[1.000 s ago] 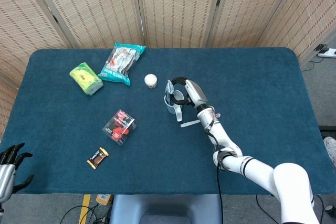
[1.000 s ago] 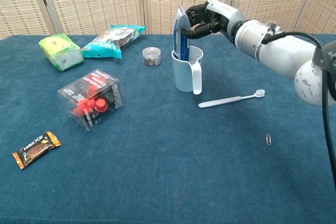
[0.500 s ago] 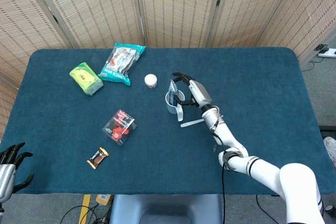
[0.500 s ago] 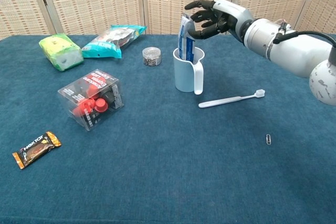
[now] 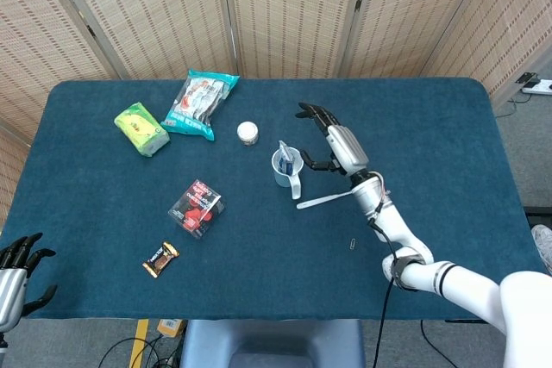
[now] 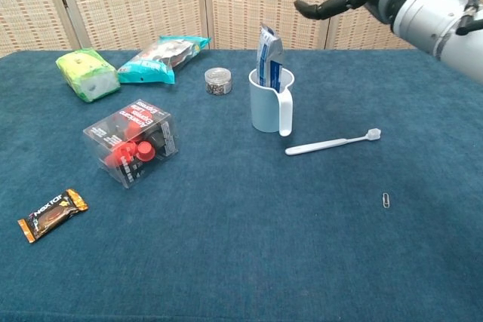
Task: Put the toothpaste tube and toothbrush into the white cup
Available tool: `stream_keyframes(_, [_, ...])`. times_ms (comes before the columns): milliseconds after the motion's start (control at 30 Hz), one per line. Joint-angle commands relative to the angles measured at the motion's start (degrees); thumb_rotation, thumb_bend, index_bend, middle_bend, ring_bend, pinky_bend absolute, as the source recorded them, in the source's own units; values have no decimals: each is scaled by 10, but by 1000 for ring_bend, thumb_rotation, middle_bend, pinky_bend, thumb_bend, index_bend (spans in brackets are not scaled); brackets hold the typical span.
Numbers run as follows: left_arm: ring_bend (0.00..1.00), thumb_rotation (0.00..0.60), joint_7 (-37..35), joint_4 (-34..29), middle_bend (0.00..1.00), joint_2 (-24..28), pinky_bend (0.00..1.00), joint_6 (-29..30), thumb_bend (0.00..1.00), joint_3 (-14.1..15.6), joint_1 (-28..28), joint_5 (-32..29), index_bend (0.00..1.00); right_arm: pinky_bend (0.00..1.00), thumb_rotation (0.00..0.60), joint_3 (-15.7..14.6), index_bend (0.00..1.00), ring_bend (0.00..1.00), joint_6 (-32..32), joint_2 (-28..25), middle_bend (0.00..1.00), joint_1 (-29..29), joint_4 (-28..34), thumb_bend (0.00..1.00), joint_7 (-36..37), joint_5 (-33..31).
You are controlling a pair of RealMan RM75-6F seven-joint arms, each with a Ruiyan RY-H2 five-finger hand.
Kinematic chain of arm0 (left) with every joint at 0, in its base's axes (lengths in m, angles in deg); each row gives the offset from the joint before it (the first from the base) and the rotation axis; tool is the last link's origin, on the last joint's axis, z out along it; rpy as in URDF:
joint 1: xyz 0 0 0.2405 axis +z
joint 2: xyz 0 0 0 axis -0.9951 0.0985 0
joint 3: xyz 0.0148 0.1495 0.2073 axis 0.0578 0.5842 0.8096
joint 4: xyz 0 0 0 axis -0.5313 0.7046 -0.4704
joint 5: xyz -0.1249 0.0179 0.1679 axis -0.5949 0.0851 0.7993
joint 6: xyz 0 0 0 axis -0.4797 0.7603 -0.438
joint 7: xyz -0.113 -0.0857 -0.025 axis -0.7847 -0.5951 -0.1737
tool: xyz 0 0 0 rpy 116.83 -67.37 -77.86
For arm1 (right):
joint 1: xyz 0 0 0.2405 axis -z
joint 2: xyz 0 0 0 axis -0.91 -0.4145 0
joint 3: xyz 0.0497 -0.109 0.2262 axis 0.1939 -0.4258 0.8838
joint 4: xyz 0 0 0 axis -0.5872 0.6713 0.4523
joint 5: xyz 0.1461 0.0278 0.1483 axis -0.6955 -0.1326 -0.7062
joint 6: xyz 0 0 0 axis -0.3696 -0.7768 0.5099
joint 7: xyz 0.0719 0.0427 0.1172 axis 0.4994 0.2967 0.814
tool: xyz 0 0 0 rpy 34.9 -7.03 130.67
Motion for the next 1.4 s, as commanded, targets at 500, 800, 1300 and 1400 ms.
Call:
stream_keyframes(500, [124,600,2,-10,142,2,194,3,310,0,-5,12,348,321,600,-122,444,285,88,-105,442,106,50,476,-168,99])
stream_keyframes(800, [124,600,-2,-11,142,5,195,12,311,2,1,13,348,320,600,-159,420,267,-27,-90,394,85,33,533,-311,77])
stream_keyframes(1300, [124,600,-6,-9,142,7,194,18,311,5,8,12,349,267,600,-149,203,143,-104,-17,279,56,-9,534,-358,29])
stream_keyframes(1400, [124,600,-5,-9,142,7,194,17,311,5,9,11,349,267,600,-148,202,143,-112,-5,279,50,-19,534,-364,27])
